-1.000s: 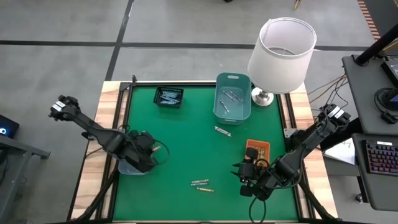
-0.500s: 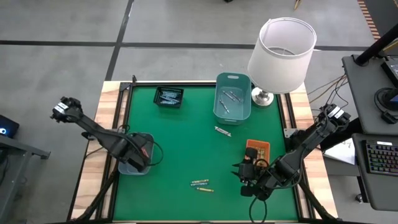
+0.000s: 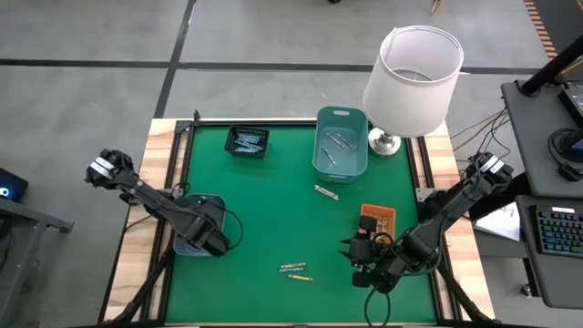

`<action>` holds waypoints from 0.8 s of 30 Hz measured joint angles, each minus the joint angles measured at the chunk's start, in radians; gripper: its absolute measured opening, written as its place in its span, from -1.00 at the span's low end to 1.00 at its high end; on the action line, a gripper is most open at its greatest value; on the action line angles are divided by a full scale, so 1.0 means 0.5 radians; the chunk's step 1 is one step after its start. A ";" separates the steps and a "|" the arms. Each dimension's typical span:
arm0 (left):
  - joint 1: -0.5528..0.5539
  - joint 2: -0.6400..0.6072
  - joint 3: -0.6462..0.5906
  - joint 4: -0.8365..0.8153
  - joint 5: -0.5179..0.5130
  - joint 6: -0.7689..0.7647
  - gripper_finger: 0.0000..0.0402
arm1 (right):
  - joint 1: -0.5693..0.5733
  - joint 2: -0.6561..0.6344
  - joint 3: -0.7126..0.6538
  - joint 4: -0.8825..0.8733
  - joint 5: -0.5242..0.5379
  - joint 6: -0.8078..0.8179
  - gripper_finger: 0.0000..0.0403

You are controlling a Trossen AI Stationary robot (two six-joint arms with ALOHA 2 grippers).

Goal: Sort crayons
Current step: Put the orange crayon into the blue bin, then put the white crayon into the green bin

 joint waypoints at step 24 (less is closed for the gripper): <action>-0.030 0.055 0.197 0.001 -0.204 0.150 -0.56 | -0.036 0.000 0.000 0.040 -0.004 0.015 -0.43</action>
